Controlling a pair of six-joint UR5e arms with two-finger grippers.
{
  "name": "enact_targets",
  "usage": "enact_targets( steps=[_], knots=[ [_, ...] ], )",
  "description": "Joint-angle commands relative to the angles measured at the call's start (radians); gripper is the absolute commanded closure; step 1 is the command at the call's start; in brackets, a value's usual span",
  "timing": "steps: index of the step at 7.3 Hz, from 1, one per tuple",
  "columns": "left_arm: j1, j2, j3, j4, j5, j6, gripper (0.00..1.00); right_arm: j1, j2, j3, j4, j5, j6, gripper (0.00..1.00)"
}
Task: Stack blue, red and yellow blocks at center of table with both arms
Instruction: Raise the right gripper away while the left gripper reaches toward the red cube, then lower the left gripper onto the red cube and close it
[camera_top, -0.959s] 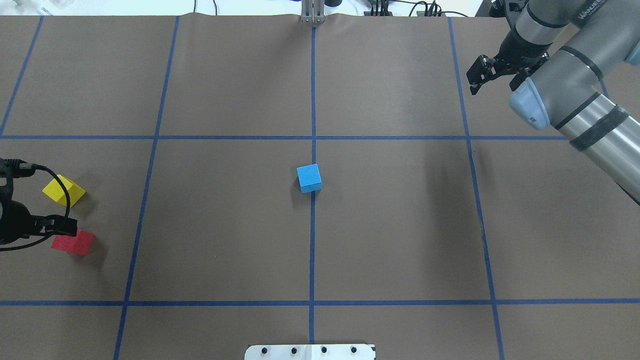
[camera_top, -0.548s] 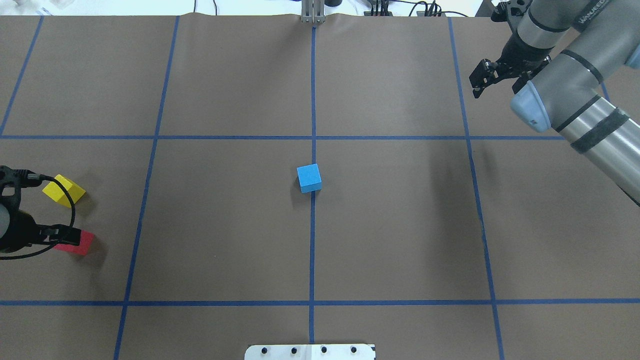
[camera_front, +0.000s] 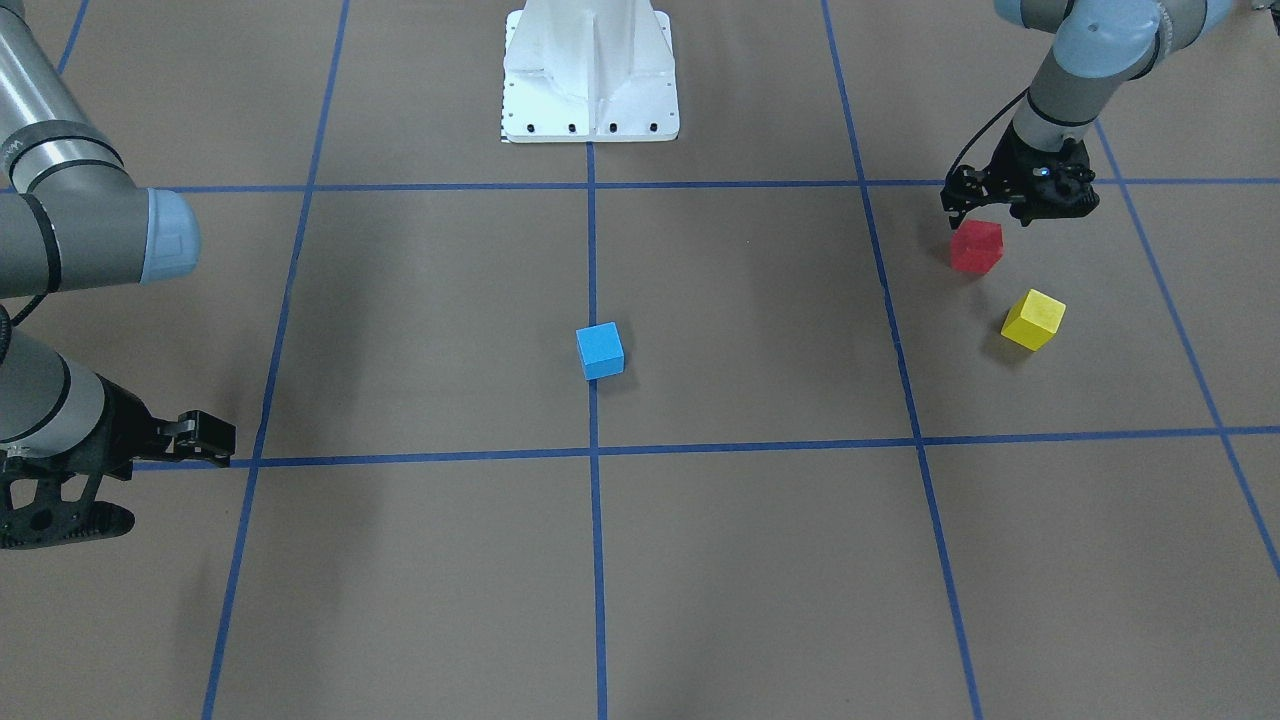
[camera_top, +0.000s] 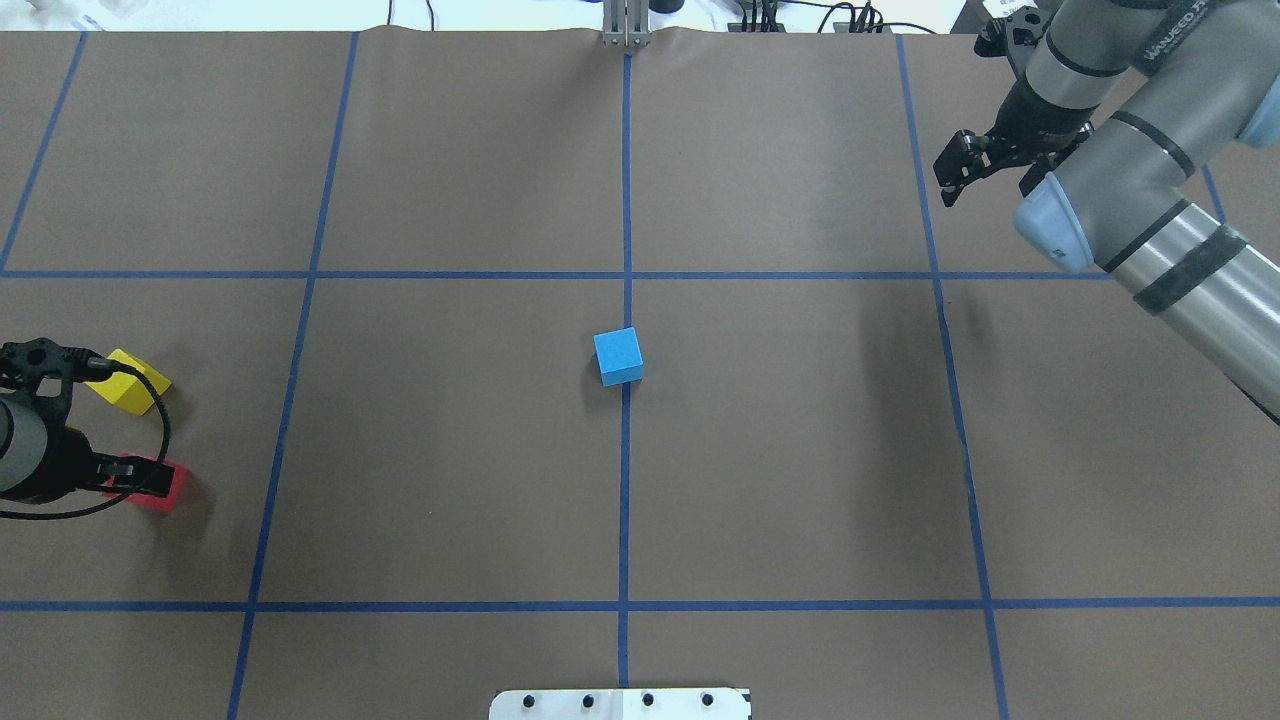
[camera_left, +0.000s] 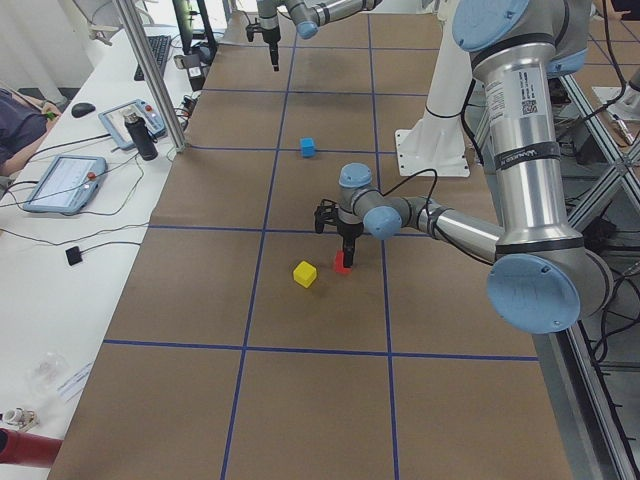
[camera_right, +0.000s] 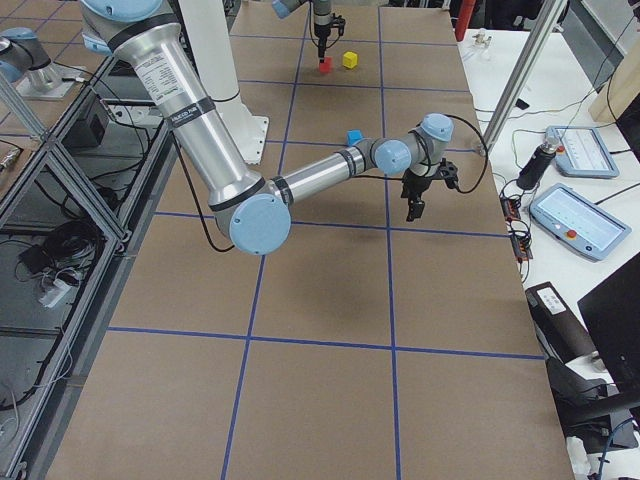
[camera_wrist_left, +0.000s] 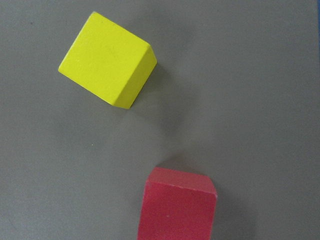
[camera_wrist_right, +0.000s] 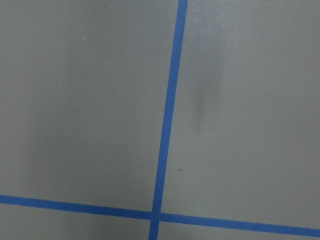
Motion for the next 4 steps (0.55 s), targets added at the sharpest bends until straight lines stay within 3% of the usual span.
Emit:
enact_targets(
  steps=[1, 4],
  knots=[
    [0.01, -0.036, 0.037, 0.0, 0.0, 0.008, 0.01, -0.002, -0.001, -0.001, 0.001, -0.002, 0.0, 0.0],
    [0.01, -0.049, 0.06, 0.0, -0.001, 0.014, 0.01, -0.004, -0.001, -0.001, 0.001, -0.002, 0.003, 0.0]
  ],
)
